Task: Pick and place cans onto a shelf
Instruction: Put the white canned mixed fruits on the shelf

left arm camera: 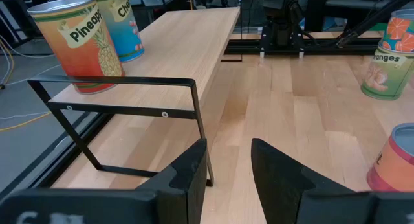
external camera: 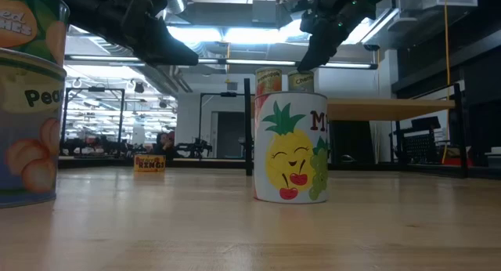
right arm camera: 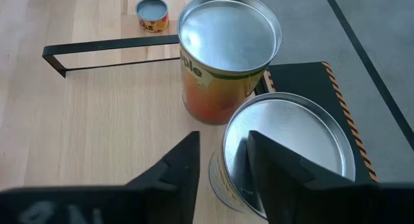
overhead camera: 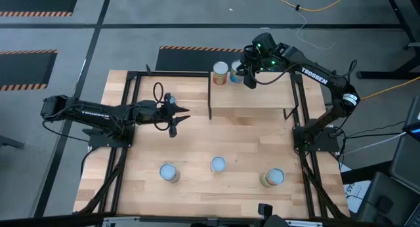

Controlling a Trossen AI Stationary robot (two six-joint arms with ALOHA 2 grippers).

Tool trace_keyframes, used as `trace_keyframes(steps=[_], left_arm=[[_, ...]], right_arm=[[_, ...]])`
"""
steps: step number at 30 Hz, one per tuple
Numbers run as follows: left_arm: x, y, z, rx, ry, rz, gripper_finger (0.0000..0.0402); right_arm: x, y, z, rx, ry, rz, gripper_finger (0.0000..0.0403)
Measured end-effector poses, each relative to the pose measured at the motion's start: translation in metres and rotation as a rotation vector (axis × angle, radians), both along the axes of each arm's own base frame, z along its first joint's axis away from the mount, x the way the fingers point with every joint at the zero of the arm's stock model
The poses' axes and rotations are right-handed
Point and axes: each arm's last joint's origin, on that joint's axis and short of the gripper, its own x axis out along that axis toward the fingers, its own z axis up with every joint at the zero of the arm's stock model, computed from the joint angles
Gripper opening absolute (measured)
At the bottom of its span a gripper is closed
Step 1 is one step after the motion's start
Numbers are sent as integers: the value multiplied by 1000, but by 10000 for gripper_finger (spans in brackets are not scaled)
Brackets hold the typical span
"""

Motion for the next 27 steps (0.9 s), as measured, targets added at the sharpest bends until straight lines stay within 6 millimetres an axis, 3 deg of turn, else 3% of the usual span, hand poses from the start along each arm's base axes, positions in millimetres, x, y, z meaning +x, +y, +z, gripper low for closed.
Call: trace_keyframes(steps=[10, 19, 27], left_arm=[[0, 0, 0, 0, 0, 0, 113], [0, 0, 0, 0, 0, 0, 113], [0, 0, 0, 0, 0, 0, 113]], right_arm=[[-1, 2, 6, 3, 5, 2, 140], [-1, 18, 53, -21, -26, 40, 140], [5, 55, 91, -24, -47, 141, 140]])
